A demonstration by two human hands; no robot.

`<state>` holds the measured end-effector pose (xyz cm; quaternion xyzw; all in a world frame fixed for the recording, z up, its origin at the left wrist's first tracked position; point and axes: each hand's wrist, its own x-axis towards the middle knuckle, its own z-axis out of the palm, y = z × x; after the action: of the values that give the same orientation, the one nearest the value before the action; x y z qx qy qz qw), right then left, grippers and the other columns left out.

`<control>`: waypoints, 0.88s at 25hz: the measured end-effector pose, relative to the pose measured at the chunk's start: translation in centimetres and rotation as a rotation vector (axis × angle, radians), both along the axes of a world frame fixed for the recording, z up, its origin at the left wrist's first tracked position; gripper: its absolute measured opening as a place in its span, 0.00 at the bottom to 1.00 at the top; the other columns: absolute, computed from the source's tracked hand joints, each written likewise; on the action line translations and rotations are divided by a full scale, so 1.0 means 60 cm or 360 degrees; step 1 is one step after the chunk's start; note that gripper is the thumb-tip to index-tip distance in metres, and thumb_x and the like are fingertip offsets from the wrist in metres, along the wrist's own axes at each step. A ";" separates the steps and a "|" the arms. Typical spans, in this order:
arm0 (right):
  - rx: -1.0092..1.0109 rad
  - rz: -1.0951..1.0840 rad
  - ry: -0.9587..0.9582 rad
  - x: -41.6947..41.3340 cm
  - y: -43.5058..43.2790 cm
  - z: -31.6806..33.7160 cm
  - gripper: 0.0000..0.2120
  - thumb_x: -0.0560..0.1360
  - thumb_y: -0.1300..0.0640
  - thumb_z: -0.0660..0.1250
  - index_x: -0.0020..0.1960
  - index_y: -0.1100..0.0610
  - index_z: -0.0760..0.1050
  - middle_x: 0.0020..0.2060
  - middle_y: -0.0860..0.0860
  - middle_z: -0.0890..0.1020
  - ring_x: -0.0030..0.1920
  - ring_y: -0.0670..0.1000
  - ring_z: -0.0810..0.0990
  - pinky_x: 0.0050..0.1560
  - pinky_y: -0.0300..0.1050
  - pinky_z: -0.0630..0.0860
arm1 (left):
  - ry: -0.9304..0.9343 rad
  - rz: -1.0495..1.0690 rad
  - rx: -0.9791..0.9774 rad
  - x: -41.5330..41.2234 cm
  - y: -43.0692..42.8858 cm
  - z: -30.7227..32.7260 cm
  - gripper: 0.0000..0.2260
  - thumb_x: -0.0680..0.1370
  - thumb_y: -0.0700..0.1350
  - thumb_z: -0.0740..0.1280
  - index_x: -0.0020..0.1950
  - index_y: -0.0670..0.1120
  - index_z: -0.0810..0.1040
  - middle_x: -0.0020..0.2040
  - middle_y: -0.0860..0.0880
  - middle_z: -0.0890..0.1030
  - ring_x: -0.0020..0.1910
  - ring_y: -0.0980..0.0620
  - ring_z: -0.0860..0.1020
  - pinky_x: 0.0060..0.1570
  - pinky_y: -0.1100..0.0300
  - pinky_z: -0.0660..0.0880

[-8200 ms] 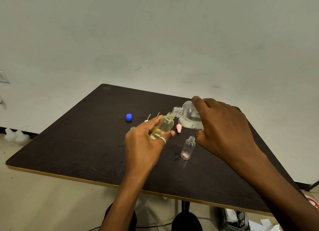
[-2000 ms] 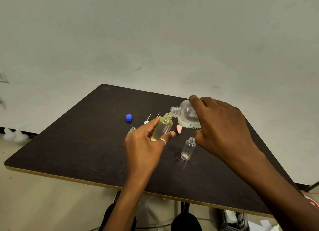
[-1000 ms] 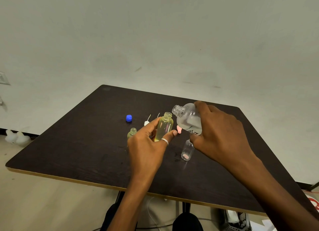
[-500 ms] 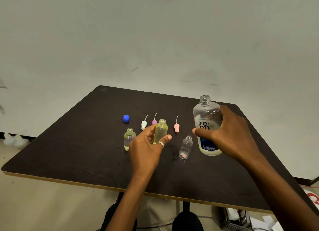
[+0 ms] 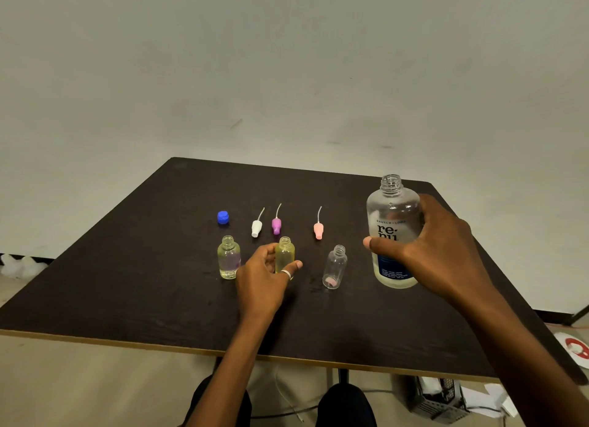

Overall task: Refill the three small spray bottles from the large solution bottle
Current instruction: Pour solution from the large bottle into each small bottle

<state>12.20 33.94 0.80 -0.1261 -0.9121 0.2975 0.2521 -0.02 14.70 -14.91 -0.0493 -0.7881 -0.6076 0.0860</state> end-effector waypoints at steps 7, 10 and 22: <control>0.0013 0.0012 0.0004 0.005 0.007 -0.007 0.32 0.62 0.42 0.79 0.62 0.47 0.72 0.48 0.41 0.79 0.45 0.41 0.78 0.40 0.31 0.70 | -0.0020 -0.0011 -0.0055 0.006 0.004 -0.011 0.24 0.69 0.47 0.80 0.62 0.50 0.78 0.54 0.53 0.85 0.49 0.63 0.81 0.44 0.77 0.74; 0.0000 0.0011 -0.0002 0.006 0.010 -0.010 0.32 0.62 0.42 0.78 0.63 0.47 0.72 0.48 0.42 0.79 0.45 0.43 0.78 0.40 0.30 0.70 | -0.0014 -0.0037 -0.0119 0.010 0.001 -0.007 0.31 0.67 0.51 0.81 0.68 0.49 0.75 0.61 0.51 0.83 0.56 0.59 0.80 0.52 0.74 0.73; -0.0067 0.0037 -0.0007 0.016 0.024 -0.027 0.33 0.62 0.43 0.79 0.63 0.46 0.71 0.49 0.41 0.79 0.45 0.40 0.79 0.42 0.33 0.72 | 0.0512 -0.0209 -0.0089 0.120 0.061 0.042 0.29 0.73 0.51 0.76 0.72 0.47 0.73 0.66 0.57 0.75 0.64 0.62 0.74 0.60 0.73 0.71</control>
<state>13.15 35.38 -0.81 -0.1215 -0.9076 0.3194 0.2438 7.20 18.33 -12.37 -0.1998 -0.7758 -0.5739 0.1697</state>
